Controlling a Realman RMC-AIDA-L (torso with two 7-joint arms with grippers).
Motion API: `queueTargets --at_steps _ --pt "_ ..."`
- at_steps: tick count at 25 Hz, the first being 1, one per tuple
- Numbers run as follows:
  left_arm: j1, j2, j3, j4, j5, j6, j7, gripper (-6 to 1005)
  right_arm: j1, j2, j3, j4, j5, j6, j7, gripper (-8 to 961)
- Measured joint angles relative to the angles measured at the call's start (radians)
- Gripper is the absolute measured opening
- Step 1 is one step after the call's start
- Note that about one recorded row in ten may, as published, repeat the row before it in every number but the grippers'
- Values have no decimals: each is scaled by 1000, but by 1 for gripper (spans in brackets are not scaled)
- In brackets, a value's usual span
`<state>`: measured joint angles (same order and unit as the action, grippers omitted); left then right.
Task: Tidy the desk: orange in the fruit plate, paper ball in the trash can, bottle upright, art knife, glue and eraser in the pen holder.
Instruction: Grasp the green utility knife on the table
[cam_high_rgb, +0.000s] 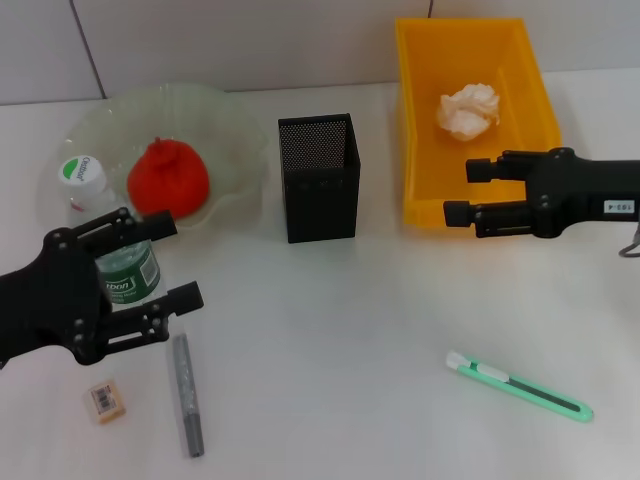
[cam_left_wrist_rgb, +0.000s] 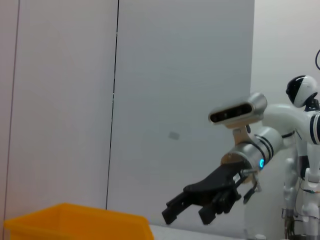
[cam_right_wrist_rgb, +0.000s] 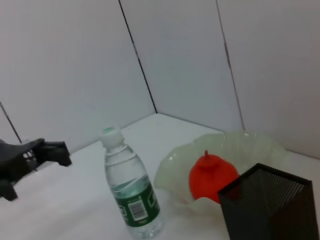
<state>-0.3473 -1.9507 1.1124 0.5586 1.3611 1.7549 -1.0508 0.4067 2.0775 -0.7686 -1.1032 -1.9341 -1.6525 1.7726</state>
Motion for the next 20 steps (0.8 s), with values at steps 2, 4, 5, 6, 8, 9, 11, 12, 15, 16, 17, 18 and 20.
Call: queueTargets --at_steps 2,4,5,6,8,9,11,12,15,16,17,18,20 --pt "-2 -2 0 0 12 -2 0 787 -1 0 0 -22 -1 -12 22 824" --pt "-2 -2 3 0 13 -4 0 787 -3 0 0 -92 -33 -30 83 824" --pt "-2 -2 3 0 13 -4 0 787 -3 0 0 -92 -33 -30 83 824" --pt "-1 -2 3 0 13 -5 0 787 1 0 -9 -138 -82 -34 135 824" --pt "-1 -2 3 0 13 -5 0 786 5 1 -21 -156 -109 -34 160 824" --pt "-1 -2 3 -1 13 -6 0 786 13 1 -54 -198 -173 -34 224 824" --pt "-1 -2 3 -1 13 -7 0 786 23 2 -87 -231 -232 -34 280 824" --pt "-1 -2 3 -1 13 -7 0 786 23 2 -87 -231 -232 -34 280 824" --pt "-1 -4 4 -2 14 -10 1 787 41 2 -151 -272 -315 -38 369 823" --pt "-1 -4 4 -2 14 -10 1 787 54 2 -188 -296 -366 -49 420 823" --pt "-1 -4 4 -2 14 -10 1 787 54 2 -188 -296 -366 -49 420 823" --pt "-1 -4 4 -2 14 -10 1 787 61 2 -205 -305 -392 -58 447 823" --pt "-3 -8 -1 -2 28 -10 1 787 84 0 -227 -316 -436 -94 500 823"
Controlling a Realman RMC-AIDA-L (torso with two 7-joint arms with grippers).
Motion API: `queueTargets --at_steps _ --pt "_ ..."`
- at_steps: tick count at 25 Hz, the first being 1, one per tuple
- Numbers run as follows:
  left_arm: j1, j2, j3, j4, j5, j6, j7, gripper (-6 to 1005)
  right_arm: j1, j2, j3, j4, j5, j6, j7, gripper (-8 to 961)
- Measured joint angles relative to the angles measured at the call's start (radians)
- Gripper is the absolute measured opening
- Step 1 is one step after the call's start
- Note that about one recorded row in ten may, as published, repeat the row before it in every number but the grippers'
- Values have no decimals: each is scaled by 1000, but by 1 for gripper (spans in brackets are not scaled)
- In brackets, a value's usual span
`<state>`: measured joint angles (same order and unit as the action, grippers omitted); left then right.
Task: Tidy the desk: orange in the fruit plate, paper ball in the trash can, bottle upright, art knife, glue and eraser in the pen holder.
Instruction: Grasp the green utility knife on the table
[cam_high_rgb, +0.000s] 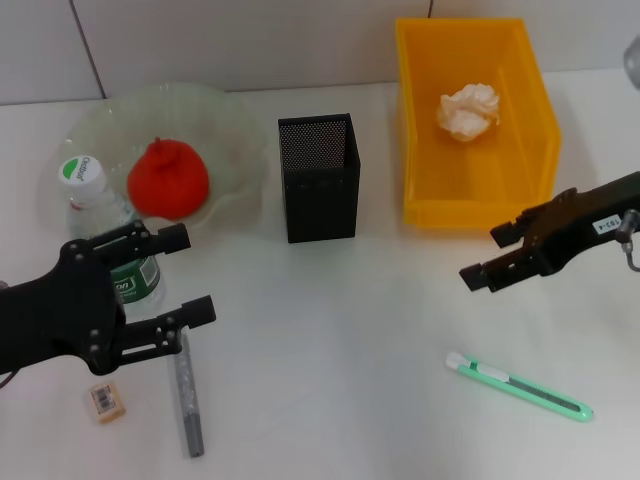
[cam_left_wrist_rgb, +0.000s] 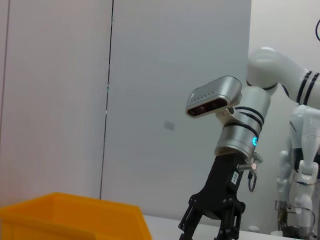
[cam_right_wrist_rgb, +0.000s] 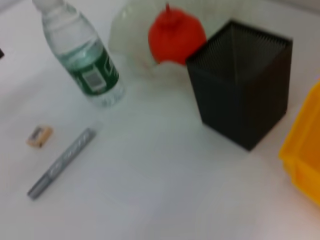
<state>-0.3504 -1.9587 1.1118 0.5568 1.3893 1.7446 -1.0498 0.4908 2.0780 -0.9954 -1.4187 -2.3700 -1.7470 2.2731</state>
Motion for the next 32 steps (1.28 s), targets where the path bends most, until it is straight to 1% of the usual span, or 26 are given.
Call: queueTargets --at_steps 2,3,5,9,11,13,14,15,16,19,25,32 --pt "0 0 0 0 0 0 0 786 11 0 -2 -1 -15 -17 17 823" --pt "-5 -7 -6 0 23 -1 -1 786 19 -1 -3 -2 -25 -29 27 823" --pt "-5 -7 -6 0 24 -2 -1 786 32 -3 0 -1 -45 -46 51 823" --pt "-5 -9 -6 -1 24 -2 2 787 58 -15 10 13 -71 -76 79 823" --pt "-5 -9 -6 -1 24 -2 2 786 59 -16 10 14 -74 -80 80 822" --pt "-3 -11 -6 -2 24 -4 5 786 66 -16 3 16 -98 -88 90 822" --pt "-3 -11 -6 -2 24 -4 5 786 85 -12 -3 30 -149 -97 104 822" --pt "-3 -11 -6 -2 24 -4 5 786 85 -12 -3 30 -149 -97 104 822" --pt "-2 -15 -6 -2 24 -6 8 786 104 -10 -3 55 -185 -106 109 822" --pt "-2 -16 -6 -2 24 -7 8 786 125 -10 -4 79 -202 -121 114 822" --pt "1 -16 -7 -2 24 -9 9 787 130 -7 -11 47 -222 -131 119 822" --pt "-2 -19 -10 -2 23 -19 11 787 143 -3 -76 25 -296 -134 130 821"
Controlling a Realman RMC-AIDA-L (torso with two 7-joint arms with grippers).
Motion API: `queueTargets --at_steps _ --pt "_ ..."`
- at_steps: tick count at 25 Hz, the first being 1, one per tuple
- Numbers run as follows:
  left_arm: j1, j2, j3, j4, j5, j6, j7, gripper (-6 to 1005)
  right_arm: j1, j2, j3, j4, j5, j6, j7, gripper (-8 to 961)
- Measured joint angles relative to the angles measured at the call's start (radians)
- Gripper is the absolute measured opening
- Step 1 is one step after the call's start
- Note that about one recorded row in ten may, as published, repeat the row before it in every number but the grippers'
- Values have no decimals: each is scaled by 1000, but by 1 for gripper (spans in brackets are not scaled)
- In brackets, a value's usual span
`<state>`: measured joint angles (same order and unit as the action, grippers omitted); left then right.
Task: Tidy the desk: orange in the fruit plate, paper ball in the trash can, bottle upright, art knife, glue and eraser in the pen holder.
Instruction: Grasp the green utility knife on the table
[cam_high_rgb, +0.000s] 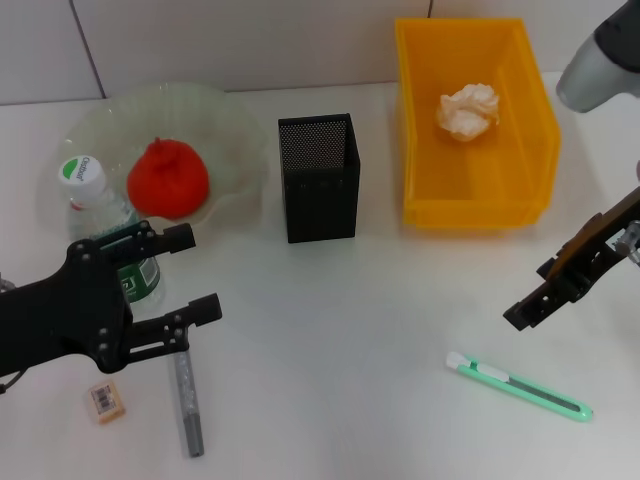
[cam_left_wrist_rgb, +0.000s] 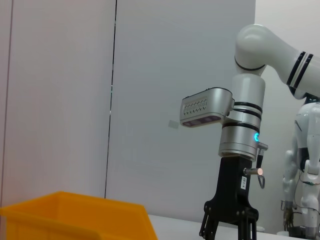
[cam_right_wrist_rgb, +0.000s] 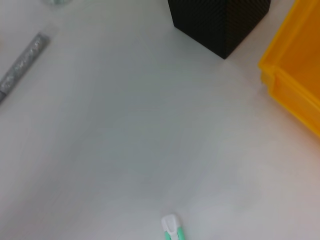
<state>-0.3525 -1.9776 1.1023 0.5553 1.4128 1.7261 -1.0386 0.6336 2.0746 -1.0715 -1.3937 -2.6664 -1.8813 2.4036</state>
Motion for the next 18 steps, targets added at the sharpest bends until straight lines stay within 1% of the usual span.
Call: queueTargets --at_steps 6,12,18 --pt "-3 -1 -4 0 0 -7 0 786 14 1 -42 -5 -6 -10 1 821" --pt "-3 -1 -6 0 0 -10 0 786 15 3 -121 0 -5 -6 2 821" --pt "-3 -1 -6 0 0 -11 0 786 15 4 -168 12 -5 -1 2 820"
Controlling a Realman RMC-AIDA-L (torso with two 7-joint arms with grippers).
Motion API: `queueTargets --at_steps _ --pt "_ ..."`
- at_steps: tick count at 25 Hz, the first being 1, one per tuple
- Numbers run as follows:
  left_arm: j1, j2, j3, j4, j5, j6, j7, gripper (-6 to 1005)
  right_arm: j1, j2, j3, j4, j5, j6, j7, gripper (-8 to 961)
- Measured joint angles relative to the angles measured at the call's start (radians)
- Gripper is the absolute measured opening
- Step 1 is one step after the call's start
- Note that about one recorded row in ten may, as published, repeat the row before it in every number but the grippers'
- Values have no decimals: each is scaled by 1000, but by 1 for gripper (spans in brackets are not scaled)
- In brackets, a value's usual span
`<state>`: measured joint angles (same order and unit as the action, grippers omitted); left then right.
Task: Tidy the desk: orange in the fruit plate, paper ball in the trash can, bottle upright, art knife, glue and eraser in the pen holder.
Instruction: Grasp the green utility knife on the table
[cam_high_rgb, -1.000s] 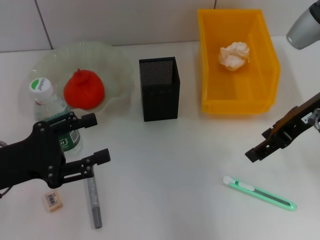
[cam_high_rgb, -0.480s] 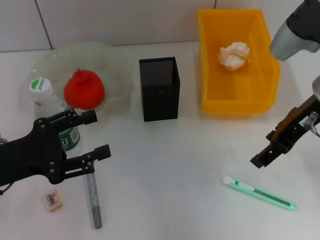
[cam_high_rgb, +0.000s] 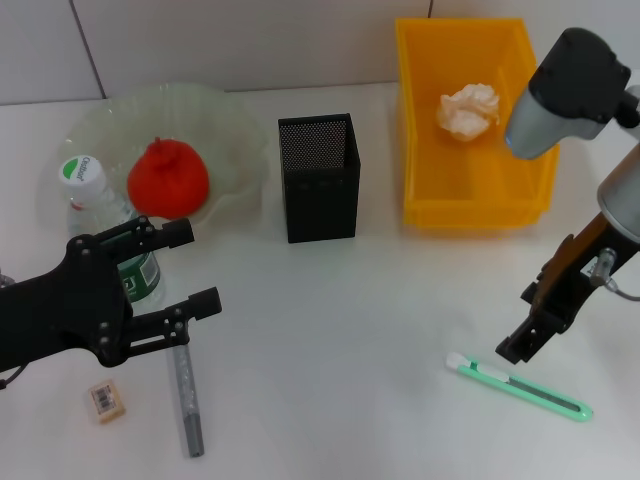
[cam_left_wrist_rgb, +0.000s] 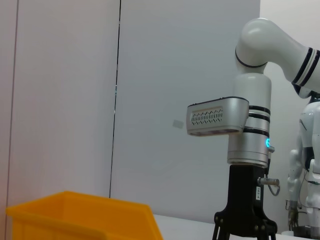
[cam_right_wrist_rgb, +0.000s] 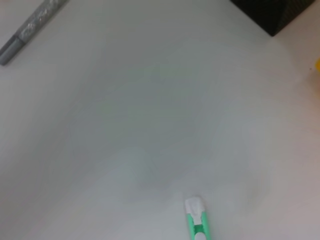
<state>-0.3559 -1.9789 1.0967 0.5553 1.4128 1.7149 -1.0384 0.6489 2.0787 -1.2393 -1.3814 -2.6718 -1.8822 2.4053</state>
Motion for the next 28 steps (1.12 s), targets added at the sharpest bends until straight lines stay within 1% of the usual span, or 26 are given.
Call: queueTargets --at_steps 1,9,20,28 --pt "0 0 0 0 0 0 0 787 0 1 -19 7 0 1 0 820" --pt "-1 -3 0 0 0 -9 0 787 2 1 -65 55 -3 29 0 820" --pt "-2 -4 0 0 0 -13 0 787 4 1 -94 80 -5 49 0 819" --pt "-1 -8 0 0 1 -17 0 786 5 2 -154 82 -28 69 20 819"
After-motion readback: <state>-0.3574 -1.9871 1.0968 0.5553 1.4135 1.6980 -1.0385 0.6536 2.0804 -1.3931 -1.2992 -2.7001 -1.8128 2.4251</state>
